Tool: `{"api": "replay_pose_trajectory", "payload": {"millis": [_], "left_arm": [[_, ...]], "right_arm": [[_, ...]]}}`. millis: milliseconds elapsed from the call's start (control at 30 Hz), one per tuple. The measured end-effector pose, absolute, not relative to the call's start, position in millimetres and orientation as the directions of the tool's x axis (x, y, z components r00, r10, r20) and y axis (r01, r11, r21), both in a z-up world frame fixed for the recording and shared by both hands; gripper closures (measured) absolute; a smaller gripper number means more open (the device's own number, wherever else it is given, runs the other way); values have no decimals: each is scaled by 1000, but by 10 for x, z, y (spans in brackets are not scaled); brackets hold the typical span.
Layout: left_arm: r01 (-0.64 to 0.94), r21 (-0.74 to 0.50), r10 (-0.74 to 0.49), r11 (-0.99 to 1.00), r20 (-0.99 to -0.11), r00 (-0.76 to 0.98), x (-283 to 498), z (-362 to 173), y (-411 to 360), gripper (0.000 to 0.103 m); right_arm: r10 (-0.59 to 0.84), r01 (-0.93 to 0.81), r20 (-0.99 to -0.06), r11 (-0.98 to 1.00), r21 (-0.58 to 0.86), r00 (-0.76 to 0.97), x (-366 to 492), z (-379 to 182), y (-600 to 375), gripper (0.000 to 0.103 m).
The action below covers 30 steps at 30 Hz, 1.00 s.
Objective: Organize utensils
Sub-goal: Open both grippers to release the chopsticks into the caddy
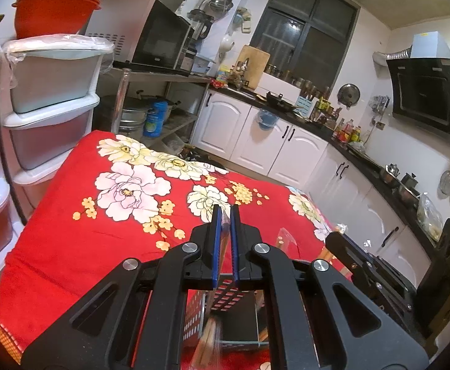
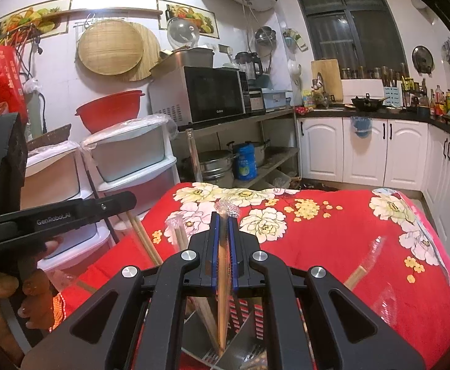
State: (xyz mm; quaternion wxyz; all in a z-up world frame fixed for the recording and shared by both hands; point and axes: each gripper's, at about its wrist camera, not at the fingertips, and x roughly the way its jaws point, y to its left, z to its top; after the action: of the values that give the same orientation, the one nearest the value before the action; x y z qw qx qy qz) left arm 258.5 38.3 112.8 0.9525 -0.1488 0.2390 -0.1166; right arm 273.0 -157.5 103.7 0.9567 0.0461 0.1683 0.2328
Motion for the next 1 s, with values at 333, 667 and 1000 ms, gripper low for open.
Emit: {"api": "replay_pose_trajectory", "payload": {"millis": [333, 667, 1000], "left_arm": [[159, -361, -317, 919, -434, 844, 2501, 1104, 364, 102], [154, -367, -320, 918, -451, 833, 2378, 1130, 373, 82], [137, -377, -307, 916, -437, 846, 2075, 1226, 532, 45]], "right_arm": [[469, -434, -330, 883, 178, 819, 2582, 1040, -1644, 96], [468, -423, -342, 883, 202, 815, 2457, 1039, -1752, 79], [464, -429, -339, 886, 176, 819, 2255, 1077, -1743, 56]]}}
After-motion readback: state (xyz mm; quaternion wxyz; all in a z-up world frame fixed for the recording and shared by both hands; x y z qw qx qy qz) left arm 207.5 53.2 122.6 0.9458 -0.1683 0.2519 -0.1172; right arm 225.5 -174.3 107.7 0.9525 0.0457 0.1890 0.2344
